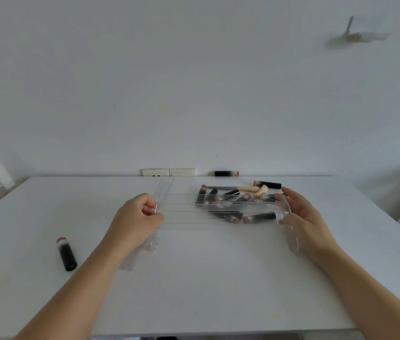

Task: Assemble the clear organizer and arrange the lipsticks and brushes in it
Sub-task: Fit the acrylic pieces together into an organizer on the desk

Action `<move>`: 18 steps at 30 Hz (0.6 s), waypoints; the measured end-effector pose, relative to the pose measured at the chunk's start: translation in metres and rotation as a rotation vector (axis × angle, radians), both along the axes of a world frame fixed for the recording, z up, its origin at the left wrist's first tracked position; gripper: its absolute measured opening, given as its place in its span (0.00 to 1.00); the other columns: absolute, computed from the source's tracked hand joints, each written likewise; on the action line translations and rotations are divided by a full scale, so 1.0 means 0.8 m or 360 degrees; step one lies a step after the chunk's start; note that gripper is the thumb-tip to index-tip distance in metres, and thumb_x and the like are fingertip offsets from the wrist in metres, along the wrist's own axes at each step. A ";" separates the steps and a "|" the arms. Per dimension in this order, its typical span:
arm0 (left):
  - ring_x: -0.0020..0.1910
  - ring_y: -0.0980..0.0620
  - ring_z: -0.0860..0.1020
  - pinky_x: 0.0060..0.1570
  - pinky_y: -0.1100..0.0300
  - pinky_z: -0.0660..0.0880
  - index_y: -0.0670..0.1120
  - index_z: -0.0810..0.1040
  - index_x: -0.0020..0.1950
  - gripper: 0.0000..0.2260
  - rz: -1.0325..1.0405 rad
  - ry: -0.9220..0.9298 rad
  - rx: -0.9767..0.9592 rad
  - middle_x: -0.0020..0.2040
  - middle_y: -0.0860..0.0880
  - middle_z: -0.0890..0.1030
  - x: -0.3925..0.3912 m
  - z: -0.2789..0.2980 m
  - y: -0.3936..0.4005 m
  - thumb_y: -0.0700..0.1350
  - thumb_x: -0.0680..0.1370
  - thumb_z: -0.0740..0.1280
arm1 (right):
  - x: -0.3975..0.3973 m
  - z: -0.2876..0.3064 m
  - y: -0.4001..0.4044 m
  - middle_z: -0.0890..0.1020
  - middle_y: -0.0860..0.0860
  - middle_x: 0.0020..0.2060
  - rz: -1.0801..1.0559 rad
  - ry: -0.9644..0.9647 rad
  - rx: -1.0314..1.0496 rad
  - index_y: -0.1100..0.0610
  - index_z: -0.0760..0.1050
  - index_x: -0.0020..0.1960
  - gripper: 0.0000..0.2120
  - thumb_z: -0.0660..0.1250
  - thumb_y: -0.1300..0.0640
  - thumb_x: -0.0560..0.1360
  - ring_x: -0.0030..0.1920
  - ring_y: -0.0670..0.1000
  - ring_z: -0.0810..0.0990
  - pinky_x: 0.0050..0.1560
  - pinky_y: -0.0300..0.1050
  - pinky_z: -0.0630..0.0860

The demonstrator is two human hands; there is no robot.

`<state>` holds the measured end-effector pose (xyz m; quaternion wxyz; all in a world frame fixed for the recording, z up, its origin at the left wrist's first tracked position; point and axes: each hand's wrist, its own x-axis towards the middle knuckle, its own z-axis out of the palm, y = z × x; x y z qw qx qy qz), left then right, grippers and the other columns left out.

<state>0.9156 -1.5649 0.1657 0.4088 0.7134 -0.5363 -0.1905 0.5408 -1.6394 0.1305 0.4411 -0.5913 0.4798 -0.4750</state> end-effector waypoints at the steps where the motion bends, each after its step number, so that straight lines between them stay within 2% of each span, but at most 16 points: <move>1: 0.29 0.60 0.73 0.33 0.61 0.68 0.51 0.77 0.42 0.06 0.0002 -0.0010 -0.0001 0.39 0.52 0.83 0.000 0.000 0.000 0.42 0.72 0.72 | -0.001 -0.002 -0.001 0.78 0.38 0.66 0.0017 -0.0016 0.0007 0.36 0.71 0.69 0.35 0.61 0.71 0.74 0.42 0.70 0.76 0.33 0.51 0.74; 2: 0.28 0.61 0.73 0.33 0.61 0.67 0.51 0.78 0.42 0.06 0.0005 -0.0017 -0.0001 0.39 0.52 0.83 -0.001 0.000 0.001 0.42 0.72 0.72 | -0.001 -0.003 -0.002 0.77 0.37 0.67 0.0030 -0.0031 0.0012 0.35 0.71 0.69 0.35 0.61 0.71 0.75 0.36 0.69 0.74 0.31 0.51 0.73; 3: 0.28 0.61 0.72 0.33 0.61 0.68 0.51 0.78 0.42 0.06 0.0008 -0.0020 -0.0001 0.39 0.52 0.83 -0.001 0.000 0.002 0.42 0.72 0.72 | -0.001 -0.005 -0.002 0.77 0.36 0.67 0.0038 -0.0043 0.0009 0.34 0.71 0.68 0.35 0.61 0.71 0.75 0.35 0.65 0.74 0.30 0.51 0.73; 6: 0.31 0.56 0.73 0.33 0.60 0.68 0.51 0.77 0.43 0.06 -0.0001 -0.0017 0.0003 0.39 0.52 0.82 -0.002 0.000 0.002 0.41 0.73 0.72 | -0.001 -0.005 -0.002 0.76 0.38 0.69 0.0076 -0.0051 0.0001 0.33 0.70 0.69 0.36 0.59 0.71 0.76 0.39 0.61 0.73 0.36 0.55 0.72; 8: 0.32 0.54 0.73 0.34 0.59 0.68 0.50 0.77 0.43 0.06 -0.0008 -0.0013 0.0006 0.39 0.52 0.82 -0.002 0.000 0.002 0.41 0.73 0.72 | -0.003 -0.005 -0.004 0.75 0.37 0.69 0.0097 -0.0057 0.0037 0.34 0.69 0.70 0.36 0.59 0.72 0.76 0.37 0.65 0.72 0.36 0.55 0.71; 9: 0.32 0.53 0.73 0.34 0.59 0.68 0.50 0.77 0.43 0.06 -0.0011 -0.0011 0.0006 0.39 0.51 0.82 -0.002 0.000 0.001 0.41 0.73 0.71 | -0.003 -0.006 -0.004 0.74 0.36 0.69 0.0096 -0.0060 0.0057 0.35 0.68 0.71 0.36 0.59 0.72 0.77 0.38 0.70 0.72 0.35 0.54 0.71; 11: 0.31 0.53 0.72 0.34 0.59 0.68 0.50 0.77 0.43 0.06 -0.0010 -0.0012 0.0001 0.39 0.51 0.82 -0.002 -0.001 0.001 0.41 0.74 0.71 | -0.003 -0.006 -0.004 0.73 0.35 0.70 0.0085 -0.0042 0.0069 0.36 0.67 0.73 0.36 0.59 0.72 0.77 0.48 0.78 0.72 0.36 0.54 0.71; 12: 0.31 0.53 0.72 0.34 0.59 0.68 0.50 0.77 0.43 0.06 -0.0006 -0.0011 -0.0004 0.39 0.51 0.82 -0.002 -0.002 0.001 0.41 0.74 0.71 | -0.003 -0.006 -0.004 0.73 0.35 0.70 0.0080 -0.0023 0.0063 0.36 0.66 0.73 0.36 0.59 0.72 0.78 0.48 0.77 0.72 0.36 0.54 0.71; 13: 0.32 0.53 0.73 0.34 0.59 0.69 0.50 0.77 0.43 0.05 -0.0001 -0.0011 -0.0007 0.39 0.51 0.82 -0.002 -0.002 0.001 0.41 0.74 0.71 | -0.002 -0.006 -0.003 0.73 0.34 0.70 0.0075 -0.0004 0.0053 0.35 0.66 0.73 0.36 0.59 0.71 0.78 0.42 0.75 0.73 0.35 0.53 0.71; 15: 0.33 0.54 0.74 0.34 0.59 0.69 0.51 0.78 0.44 0.05 0.0013 -0.0023 -0.0004 0.39 0.52 0.82 -0.003 -0.002 0.003 0.42 0.74 0.72 | -0.002 -0.007 -0.003 0.73 0.33 0.69 0.0052 0.0011 0.0038 0.34 0.66 0.72 0.35 0.59 0.70 0.77 0.32 0.63 0.72 0.30 0.50 0.70; 18: 0.35 0.56 0.76 0.35 0.61 0.69 0.54 0.80 0.44 0.05 0.0058 -0.0059 -0.0044 0.41 0.55 0.82 -0.001 0.000 0.010 0.50 0.74 0.75 | -0.003 -0.007 -0.002 0.75 0.32 0.67 -0.0001 -0.0042 0.0044 0.34 0.69 0.69 0.34 0.60 0.70 0.77 0.31 0.57 0.71 0.28 0.47 0.70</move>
